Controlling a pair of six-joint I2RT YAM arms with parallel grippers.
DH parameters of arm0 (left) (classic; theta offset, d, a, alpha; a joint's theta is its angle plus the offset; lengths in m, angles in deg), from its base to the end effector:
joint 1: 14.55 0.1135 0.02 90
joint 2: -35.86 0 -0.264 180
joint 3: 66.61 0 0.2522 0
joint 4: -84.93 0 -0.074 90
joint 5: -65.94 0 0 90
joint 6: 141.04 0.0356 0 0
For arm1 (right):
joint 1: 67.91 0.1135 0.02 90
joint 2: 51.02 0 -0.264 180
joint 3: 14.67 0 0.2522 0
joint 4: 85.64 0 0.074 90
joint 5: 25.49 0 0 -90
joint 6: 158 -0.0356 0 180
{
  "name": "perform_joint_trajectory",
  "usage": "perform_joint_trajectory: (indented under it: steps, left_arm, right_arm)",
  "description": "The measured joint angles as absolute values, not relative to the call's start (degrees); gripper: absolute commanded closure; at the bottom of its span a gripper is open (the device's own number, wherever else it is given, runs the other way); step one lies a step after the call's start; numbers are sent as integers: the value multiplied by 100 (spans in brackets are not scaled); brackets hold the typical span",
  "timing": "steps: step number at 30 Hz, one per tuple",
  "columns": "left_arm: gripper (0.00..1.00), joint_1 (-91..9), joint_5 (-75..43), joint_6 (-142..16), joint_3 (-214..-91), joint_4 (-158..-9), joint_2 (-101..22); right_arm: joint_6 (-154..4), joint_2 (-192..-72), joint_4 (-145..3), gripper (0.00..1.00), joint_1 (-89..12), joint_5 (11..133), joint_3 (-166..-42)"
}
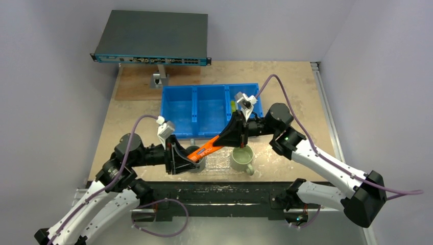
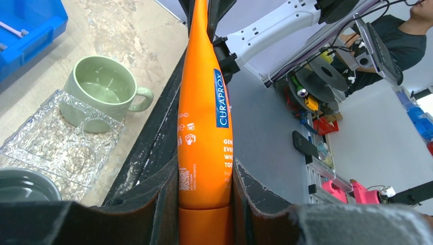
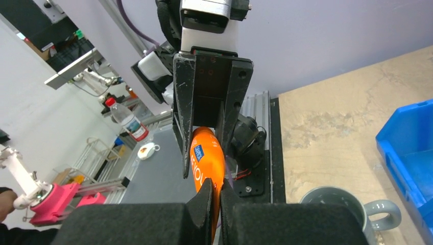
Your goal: Prepare toiletry sets of a toothbrush and toothpaste on the tray
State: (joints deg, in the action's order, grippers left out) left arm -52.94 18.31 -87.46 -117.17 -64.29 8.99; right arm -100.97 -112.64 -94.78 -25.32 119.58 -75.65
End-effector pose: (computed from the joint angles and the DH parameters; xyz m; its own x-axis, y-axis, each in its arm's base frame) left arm 0.0752 -0.0902 0.3218 -0.6614 -0.0356 -0.7491 0.7336 0.1773 -0.6561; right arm 0.1570 0.1839 0.3569 -0.4444 0.0147 -0.8957 -0.8851 -0.1612 0.4366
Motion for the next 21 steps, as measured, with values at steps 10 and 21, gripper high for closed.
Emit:
perform_joint_trajectory:
  steps: [10, 21]
  left_arm:
    - [63, -5301, 1866, -8727, -11774, -6172, 761]
    - [31, -5310, 1154, -8429, -12611, -5269, 527]
  right_arm:
    - [-10062, -11260, -9388, 100, -2469, 11877, -7528]
    - [-9240, -11033, -7941, 100, -2290, 11481, -7830]
